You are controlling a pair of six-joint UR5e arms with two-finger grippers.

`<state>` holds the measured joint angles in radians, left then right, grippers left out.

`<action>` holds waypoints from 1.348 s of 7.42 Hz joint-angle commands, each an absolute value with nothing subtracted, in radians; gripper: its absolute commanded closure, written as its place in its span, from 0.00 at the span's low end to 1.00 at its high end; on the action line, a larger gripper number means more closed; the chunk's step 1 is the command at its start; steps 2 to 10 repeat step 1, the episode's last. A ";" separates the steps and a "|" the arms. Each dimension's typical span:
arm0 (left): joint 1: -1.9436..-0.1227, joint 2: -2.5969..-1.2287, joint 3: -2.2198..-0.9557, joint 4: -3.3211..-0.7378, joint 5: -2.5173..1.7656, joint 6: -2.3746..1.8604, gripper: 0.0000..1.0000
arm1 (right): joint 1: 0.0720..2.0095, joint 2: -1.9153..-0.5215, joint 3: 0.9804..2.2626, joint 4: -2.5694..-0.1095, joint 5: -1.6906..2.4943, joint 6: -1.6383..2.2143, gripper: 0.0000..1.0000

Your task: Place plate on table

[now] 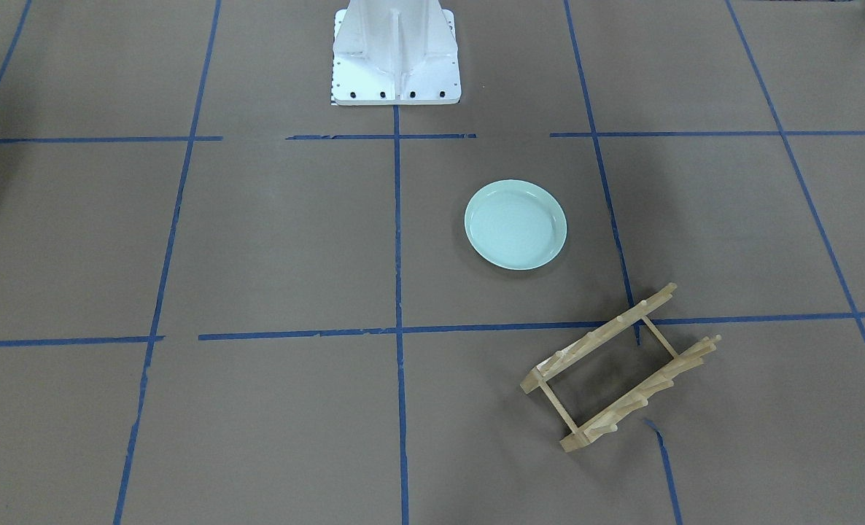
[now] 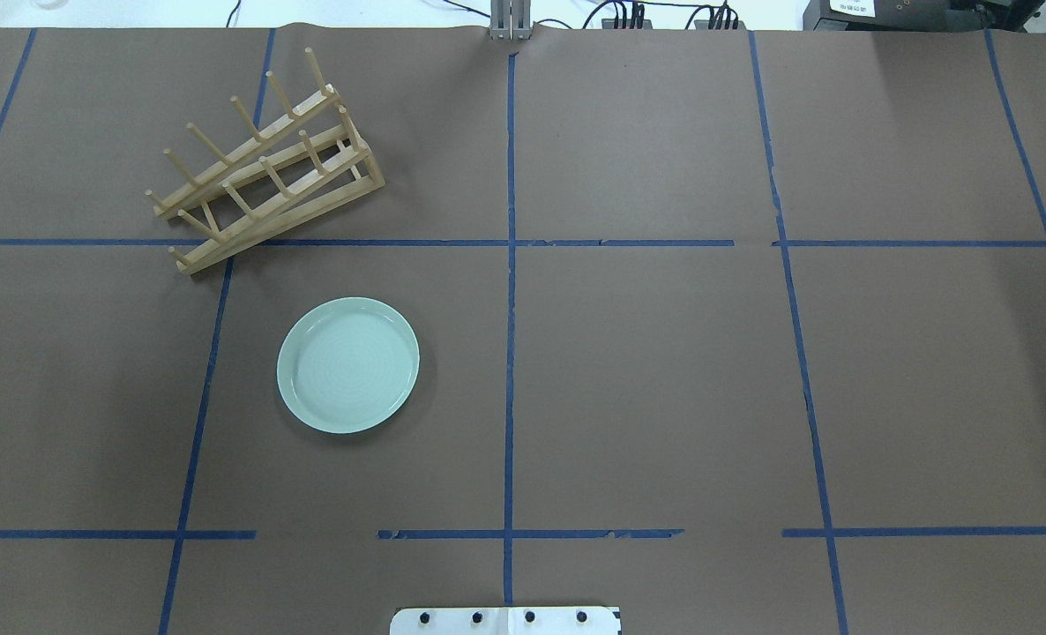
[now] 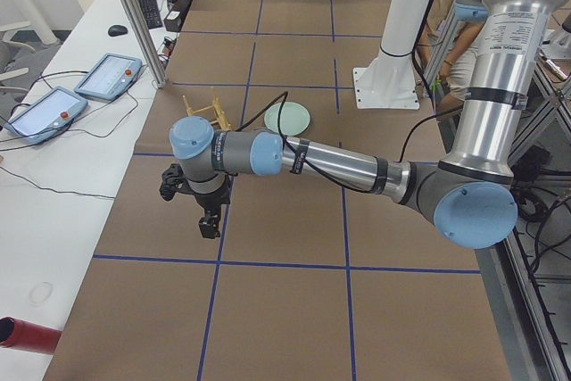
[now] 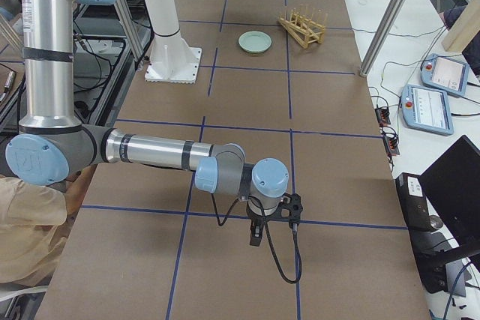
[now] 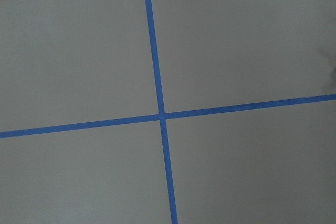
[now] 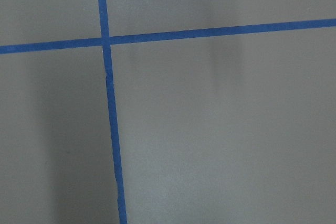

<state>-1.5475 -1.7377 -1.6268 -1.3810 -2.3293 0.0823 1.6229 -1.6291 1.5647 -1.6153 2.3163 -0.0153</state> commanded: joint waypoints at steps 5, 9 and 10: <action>-1.546 -1.736 -1.638 -1.379 -2.329 0.081 0.00 | 1.623 -1.629 1.565 -1.615 2.316 -0.015 0.00; -1.546 -1.736 -1.638 -1.379 -2.329 0.081 0.00 | 1.623 -1.629 1.565 -1.615 2.316 -0.015 0.00; -1.546 -1.736 -1.638 -1.379 -2.329 0.081 0.00 | 1.623 -1.629 1.565 -1.615 2.316 -0.015 0.00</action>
